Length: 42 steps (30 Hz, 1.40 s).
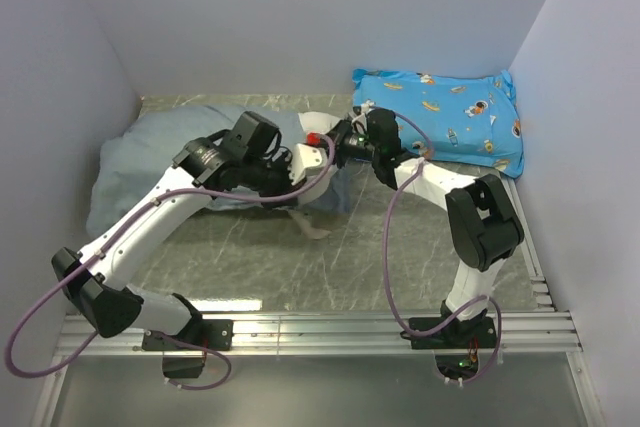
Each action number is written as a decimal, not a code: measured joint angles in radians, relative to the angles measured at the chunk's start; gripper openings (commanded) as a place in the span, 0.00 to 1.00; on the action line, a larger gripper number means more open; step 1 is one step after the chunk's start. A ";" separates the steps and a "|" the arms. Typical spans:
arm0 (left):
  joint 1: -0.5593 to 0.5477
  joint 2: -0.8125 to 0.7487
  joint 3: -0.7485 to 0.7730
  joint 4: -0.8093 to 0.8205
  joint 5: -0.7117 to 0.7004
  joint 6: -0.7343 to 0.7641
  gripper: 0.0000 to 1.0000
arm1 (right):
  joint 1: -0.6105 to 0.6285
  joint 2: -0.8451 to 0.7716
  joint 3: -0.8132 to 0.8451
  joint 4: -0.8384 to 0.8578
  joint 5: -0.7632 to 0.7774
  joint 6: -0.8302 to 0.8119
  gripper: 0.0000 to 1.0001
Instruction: Put the pillow into the pillowcase
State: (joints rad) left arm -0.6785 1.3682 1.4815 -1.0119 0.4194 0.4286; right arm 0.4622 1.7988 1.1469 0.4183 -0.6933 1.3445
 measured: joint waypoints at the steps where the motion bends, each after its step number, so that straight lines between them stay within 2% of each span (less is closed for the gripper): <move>1: -0.023 0.011 0.033 -0.009 0.038 0.007 0.00 | 0.000 0.003 0.010 0.000 0.004 0.001 0.00; 3: -0.039 0.024 0.052 -0.031 0.092 0.024 0.01 | 0.005 0.006 0.019 0.000 0.010 -0.003 0.00; 4: -0.040 0.031 0.051 -0.054 0.113 0.031 0.04 | 0.013 0.009 0.018 0.000 0.019 -0.008 0.00; 5: -0.039 0.035 0.043 -0.061 0.124 0.031 0.09 | 0.023 0.014 0.015 0.000 0.029 -0.019 0.00; 6: -0.037 0.036 0.030 -0.068 0.134 0.030 0.24 | 0.037 0.021 0.006 0.005 0.040 -0.037 0.00; 9: -0.021 0.030 0.019 -0.073 0.170 0.005 0.47 | 0.082 0.035 -0.051 0.006 0.059 -0.107 0.00; 11: 0.029 0.013 0.024 -0.063 0.223 -0.040 0.52 | 0.112 0.035 -0.125 0.008 0.058 -0.155 0.00; 12: 0.098 -0.002 0.030 -0.045 0.262 -0.075 0.56 | 0.127 0.035 -0.161 0.006 0.057 -0.185 0.00; 14: 0.257 -0.023 0.050 0.006 0.284 -0.157 0.59 | 0.152 0.030 -0.218 0.003 0.055 -0.241 0.00; 16: 0.390 -0.027 0.066 0.078 0.225 -0.239 0.59 | 0.166 0.013 -0.240 -0.009 0.052 -0.303 0.00; 17: 0.423 -0.024 0.068 0.102 0.182 -0.269 0.59 | 0.168 0.001 -0.240 -0.018 0.052 -0.330 0.00; 21: 0.440 0.057 0.082 0.137 -0.023 -0.346 0.54 | 0.170 -0.064 -0.242 -0.085 0.053 -0.464 0.00; 25: 0.437 0.251 0.082 0.137 -0.107 -0.401 0.50 | 0.177 -0.095 -0.253 -0.141 0.041 -0.545 0.00; 29: 0.428 0.427 0.100 0.133 -0.144 -0.471 0.57 | 0.195 -0.097 -0.249 -0.183 0.047 -0.602 0.00; 30: 0.423 0.445 0.114 0.132 -0.155 -0.480 0.64 | 0.200 -0.097 -0.248 -0.194 0.047 -0.614 0.00; 31: 0.417 0.451 0.132 0.132 -0.168 -0.492 0.66 | 0.206 -0.097 -0.243 -0.207 0.046 -0.625 0.02; 32: 0.409 0.451 0.153 0.132 -0.185 -0.502 0.67 | 0.216 -0.097 -0.233 -0.225 0.044 -0.639 0.08; 33: 0.401 0.450 0.179 0.132 -0.202 -0.512 0.71 | 0.227 -0.097 -0.222 -0.245 0.038 -0.655 0.31; 36: 0.380 0.441 0.225 0.154 -0.250 -0.521 0.74 | 0.254 -0.102 -0.188 -0.311 0.005 -0.699 0.72; 40: 0.350 0.422 0.224 0.156 -0.330 -0.518 0.75 | 0.212 -0.146 -0.177 -0.422 -0.051 -0.743 0.80; 42: 0.325 0.420 0.224 0.156 -0.395 -0.519 0.72 | 0.143 -0.182 -0.179 -0.450 -0.071 -0.738 0.90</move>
State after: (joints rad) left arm -0.3538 1.7878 1.7058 -0.8562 0.0242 -0.0902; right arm 0.6052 1.6165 0.9684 -0.0319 -0.7639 0.6067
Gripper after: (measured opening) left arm 0.751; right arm 0.814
